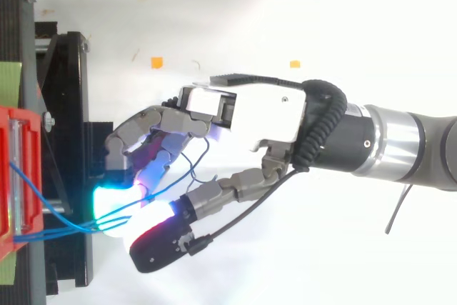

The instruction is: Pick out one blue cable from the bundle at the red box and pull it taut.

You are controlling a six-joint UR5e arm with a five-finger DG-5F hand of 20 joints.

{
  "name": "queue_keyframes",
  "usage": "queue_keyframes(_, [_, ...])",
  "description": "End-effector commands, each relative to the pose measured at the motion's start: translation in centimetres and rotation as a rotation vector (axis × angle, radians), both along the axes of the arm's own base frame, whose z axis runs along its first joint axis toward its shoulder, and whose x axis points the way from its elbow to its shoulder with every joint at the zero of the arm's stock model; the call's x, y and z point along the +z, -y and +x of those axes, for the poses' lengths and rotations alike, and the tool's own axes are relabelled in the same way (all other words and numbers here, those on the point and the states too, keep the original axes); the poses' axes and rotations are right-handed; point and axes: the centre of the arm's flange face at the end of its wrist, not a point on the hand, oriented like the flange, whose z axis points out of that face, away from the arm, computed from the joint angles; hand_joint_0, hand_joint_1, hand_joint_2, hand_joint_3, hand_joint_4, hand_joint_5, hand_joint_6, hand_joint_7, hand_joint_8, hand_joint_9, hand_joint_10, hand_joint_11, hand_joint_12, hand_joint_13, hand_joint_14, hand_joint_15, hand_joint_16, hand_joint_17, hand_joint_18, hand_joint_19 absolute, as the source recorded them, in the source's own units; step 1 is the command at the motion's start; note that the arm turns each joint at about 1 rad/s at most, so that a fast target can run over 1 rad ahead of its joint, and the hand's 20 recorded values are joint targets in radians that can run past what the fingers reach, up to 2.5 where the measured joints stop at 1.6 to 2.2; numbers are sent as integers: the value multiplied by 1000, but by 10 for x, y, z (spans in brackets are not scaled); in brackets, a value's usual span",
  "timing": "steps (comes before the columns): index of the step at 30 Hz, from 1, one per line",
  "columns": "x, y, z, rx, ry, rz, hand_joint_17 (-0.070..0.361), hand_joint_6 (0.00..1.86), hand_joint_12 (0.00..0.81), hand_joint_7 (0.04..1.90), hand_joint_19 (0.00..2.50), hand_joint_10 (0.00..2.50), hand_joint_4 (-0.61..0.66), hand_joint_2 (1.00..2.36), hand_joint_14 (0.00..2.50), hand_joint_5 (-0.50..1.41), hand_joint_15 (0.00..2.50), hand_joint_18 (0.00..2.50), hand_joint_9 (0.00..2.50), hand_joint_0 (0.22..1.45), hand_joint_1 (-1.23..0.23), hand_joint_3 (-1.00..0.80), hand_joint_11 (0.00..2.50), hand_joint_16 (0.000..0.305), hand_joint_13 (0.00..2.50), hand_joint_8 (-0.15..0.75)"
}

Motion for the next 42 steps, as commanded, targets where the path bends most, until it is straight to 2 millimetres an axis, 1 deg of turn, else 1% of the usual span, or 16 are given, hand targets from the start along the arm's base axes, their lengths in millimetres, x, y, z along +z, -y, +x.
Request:
queue_keyframes(1, [4,3,1,6,-47,32,129,910,426,1024,685,23,136,1019,18,-95,434,729,1125,623,-770,-209,644,57,813,319])
queue_keyframes(6, [8,7,3,1,-64,32,129,910,428,1034,678,23,138,1018,18,-95,428,731,1128,628,-772,-214,643,57,816,322])
queue_keyframes(10, [10,8,3,2,-64,38,129,911,429,1072,666,21,114,1017,17,-97,426,761,1121,656,-811,-230,647,57,827,325])
queue_keyframes(13, [15,9,6,3,-75,49,129,911,424,1093,665,23,103,1016,17,-98,431,773,1119,669,-837,-245,646,57,833,323])
queue_keyframes(20, [26,9,8,3,-127,63,129,918,423,1073,672,23,81,1015,17,-99,436,783,1121,679,-848,-274,646,57,840,321])
queue_keyframes(23, [27,12,8,1,-133,63,129,919,422,1081,670,21,70,1014,17,-99,437,790,1121,693,-862,-296,649,57,841,320])
queue_keyframes(27, [26,13,8,-2,-137,65,128,921,418,1090,669,23,39,1011,17,-100,435,794,1121,715,-869,-367,655,57,845,317])
queue_keyframes(31, [26,14,7,-3,-137,67,127,922,417,1094,677,21,3,1000,17,-100,439,807,1127,735,-867,-500,652,57,847,310])
queue_keyframes(36, [27,15,8,-5,-135,67,126,927,415,1047,678,22,4,1000,19,-104,435,806,1126,696,-842,-500,648,56,852,307])
queue_keyframes(41, [27,17,8,-6,-135,67,126,923,414,1010,686,21,54,1000,17,-105,442,799,1123,640,-825,-500,650,56,849,303])
queue_keyframes(42, [27,17,7,-6,-138,67,127,918,415,1001,694,22,79,1000,19,-105,442,800,1124,614,-814,-500,638,56,849,306])
